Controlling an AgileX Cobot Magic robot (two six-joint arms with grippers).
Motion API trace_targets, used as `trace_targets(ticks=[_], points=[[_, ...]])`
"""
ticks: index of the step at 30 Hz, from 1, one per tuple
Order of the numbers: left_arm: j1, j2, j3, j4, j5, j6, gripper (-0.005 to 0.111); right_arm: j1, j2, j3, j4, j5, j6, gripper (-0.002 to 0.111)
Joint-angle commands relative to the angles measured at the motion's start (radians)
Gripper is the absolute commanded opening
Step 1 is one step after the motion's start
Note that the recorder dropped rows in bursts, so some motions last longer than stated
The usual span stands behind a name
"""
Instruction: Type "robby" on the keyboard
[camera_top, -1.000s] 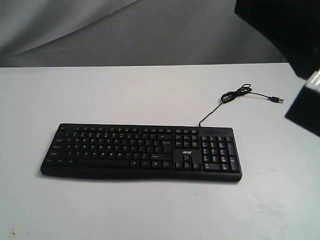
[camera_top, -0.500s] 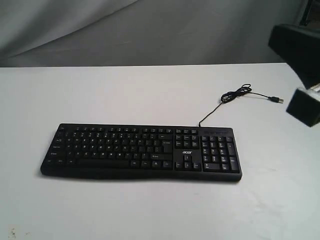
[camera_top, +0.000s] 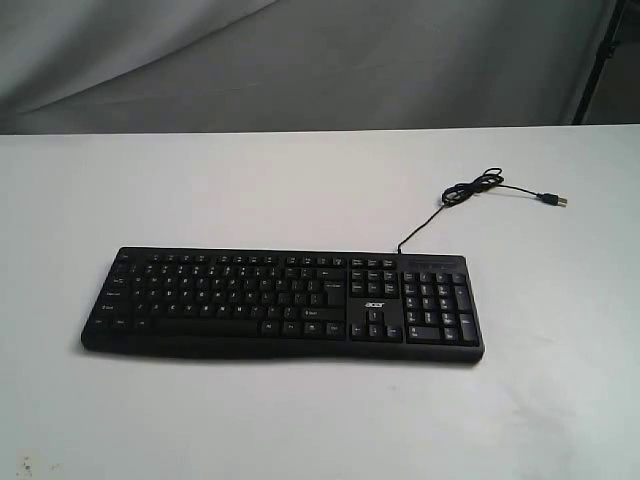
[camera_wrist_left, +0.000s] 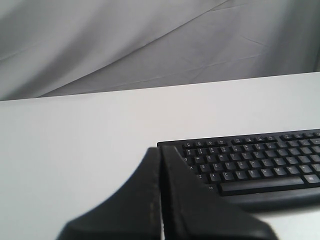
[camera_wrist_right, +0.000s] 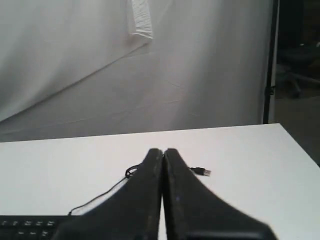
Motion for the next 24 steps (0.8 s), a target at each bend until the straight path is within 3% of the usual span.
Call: trace_targets(ticks=[1, 9, 18, 24], points=[[-0.006, -0.003, 0.004, 0.005, -0.005, -0.003, 0.000, -0.020, -0.112, 0.095, -0.041, -0.024, -0.006, 0.000], [-0.006, -0.003, 0.004, 0.005, -0.005, -0.003, 0.000, -0.018, -0.212, 0.120, -0.033, -0.025, 0.011, 0.000], [-0.006, -0.003, 0.004, 0.005, -0.005, -0.003, 0.000, -0.018, -0.212, 0.120, -0.030, -0.120, 0.668, 0.000], [-0.006, -0.003, 0.004, 0.005, -0.005, -0.003, 0.000, -0.018, -0.212, 0.120, -0.043, -0.121, 0.742, 0.000]])
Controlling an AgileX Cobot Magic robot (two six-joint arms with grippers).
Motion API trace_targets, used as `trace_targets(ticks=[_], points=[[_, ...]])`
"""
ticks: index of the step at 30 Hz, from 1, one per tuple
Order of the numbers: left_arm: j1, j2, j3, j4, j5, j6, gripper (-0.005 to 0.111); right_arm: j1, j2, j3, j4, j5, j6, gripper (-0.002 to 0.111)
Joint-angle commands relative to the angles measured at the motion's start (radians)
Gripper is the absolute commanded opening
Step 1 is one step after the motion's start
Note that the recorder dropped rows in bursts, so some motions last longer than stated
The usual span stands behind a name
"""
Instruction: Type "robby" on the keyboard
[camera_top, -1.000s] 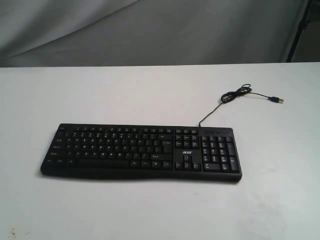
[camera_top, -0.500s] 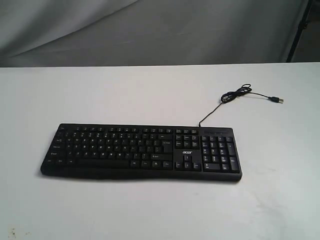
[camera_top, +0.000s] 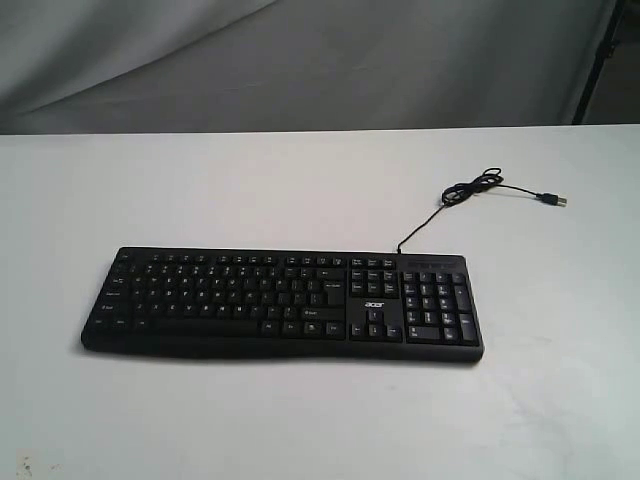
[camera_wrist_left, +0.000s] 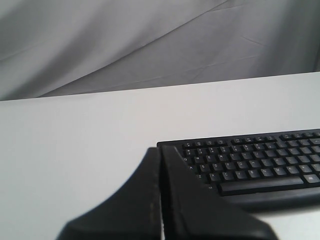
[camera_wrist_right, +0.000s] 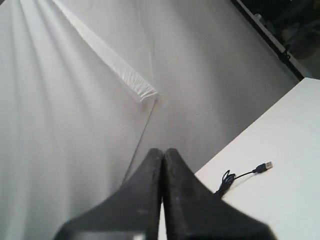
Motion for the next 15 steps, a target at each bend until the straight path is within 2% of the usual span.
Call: trace_targets(ticks=[1, 6, 10, 15], points=[[-0.006, -0.003, 0.004, 0.005, -0.005, -0.003, 0.000, -0.005, -0.005, 0.003, -0.012, 0.002, 0.064, 0.000], [-0.006, -0.003, 0.004, 0.005, -0.005, -0.003, 0.000, -0.005, -0.005, 0.003, 0.017, -0.018, 0.204, 0.000], [-0.006, -0.003, 0.004, 0.005, -0.005, -0.003, 0.000, -0.005, -0.005, 0.003, -0.007, -0.002, 0.146, 0.000], [-0.006, -0.003, 0.004, 0.005, -0.005, -0.003, 0.000, -0.005, -0.005, 0.003, -0.166, 0.125, 0.087, 0.000]])
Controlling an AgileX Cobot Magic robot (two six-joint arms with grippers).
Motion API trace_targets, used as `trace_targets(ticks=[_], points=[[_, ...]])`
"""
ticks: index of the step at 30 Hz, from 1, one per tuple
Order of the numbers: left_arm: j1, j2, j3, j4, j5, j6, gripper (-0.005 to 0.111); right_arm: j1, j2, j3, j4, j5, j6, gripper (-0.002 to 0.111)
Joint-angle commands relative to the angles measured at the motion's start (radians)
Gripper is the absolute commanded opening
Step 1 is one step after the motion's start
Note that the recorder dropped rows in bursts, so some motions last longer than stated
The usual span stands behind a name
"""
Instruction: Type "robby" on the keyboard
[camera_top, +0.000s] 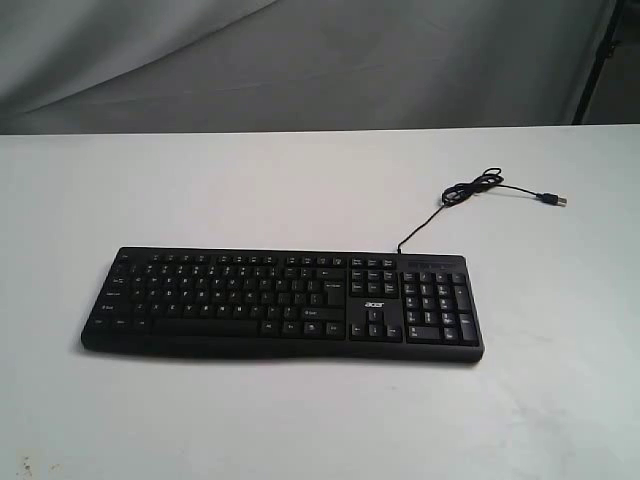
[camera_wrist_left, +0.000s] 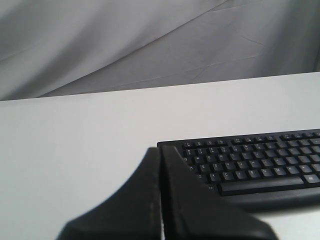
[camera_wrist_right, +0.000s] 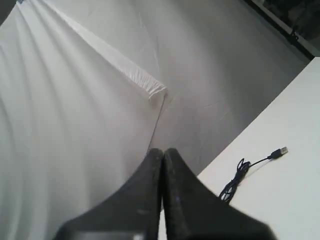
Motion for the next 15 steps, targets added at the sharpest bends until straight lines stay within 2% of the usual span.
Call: trace_targets(ticks=[1, 4, 10, 15], points=[[-0.006, -0.003, 0.004, 0.005, -0.005, -0.003, 0.000, -0.005, -0.003, 0.003, -0.160, 0.118, -0.037, 0.000], [-0.006, -0.003, 0.004, 0.005, -0.005, -0.003, 0.000, -0.005, -0.003, 0.003, -0.305, 0.180, -0.037, 0.000], [-0.006, -0.003, 0.004, 0.005, -0.005, -0.003, 0.000, -0.005, -0.003, 0.003, -0.723, 0.314, -0.037, 0.000], [-0.006, -0.003, 0.004, 0.005, -0.005, -0.003, 0.000, -0.005, -0.006, 0.003, -0.827, 0.387, -0.033, 0.000]])
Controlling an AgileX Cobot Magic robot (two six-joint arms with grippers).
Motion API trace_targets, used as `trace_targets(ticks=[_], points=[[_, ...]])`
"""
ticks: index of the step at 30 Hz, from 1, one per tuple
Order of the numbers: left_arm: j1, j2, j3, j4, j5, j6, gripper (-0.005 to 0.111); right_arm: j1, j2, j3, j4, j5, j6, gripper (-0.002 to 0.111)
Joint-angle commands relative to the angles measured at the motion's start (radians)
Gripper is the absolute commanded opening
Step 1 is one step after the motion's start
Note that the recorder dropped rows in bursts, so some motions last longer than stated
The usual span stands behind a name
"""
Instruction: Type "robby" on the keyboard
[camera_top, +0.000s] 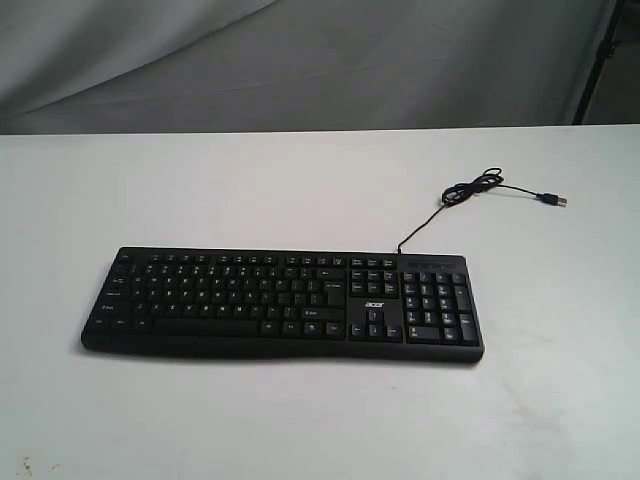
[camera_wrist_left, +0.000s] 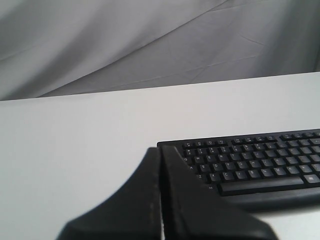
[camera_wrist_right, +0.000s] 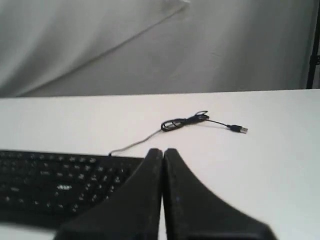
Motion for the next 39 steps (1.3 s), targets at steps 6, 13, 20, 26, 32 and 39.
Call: trace_targets(ticks=[6, 13, 20, 26, 32, 39], points=[[-0.006, -0.003, 0.004, 0.005, -0.005, -0.003, 0.000, -0.007, -0.097, 0.003, -0.082, 0.124, 0.075, 0.000], [-0.006, -0.003, 0.004, 0.005, -0.005, -0.003, 0.000, -0.012, -0.148, 0.003, -0.123, 0.238, 0.113, 0.000], [-0.006, -0.003, 0.004, 0.005, -0.005, -0.003, 0.000, -0.076, -0.148, 0.003, -0.165, 0.257, 0.124, 0.000], [-0.006, -0.003, 0.004, 0.005, -0.005, -0.003, 0.000, -0.074, -0.148, 0.003, -0.167, 0.262, 0.124, 0.000], [-0.006, -0.003, 0.004, 0.005, -0.005, -0.003, 0.000, -0.074, -0.148, 0.003, -0.167, 0.262, 0.126, 0.000], [-0.006, -0.003, 0.004, 0.005, -0.005, -0.003, 0.000, -0.074, -0.148, 0.003, -0.156, 0.260, 0.127, 0.000]])
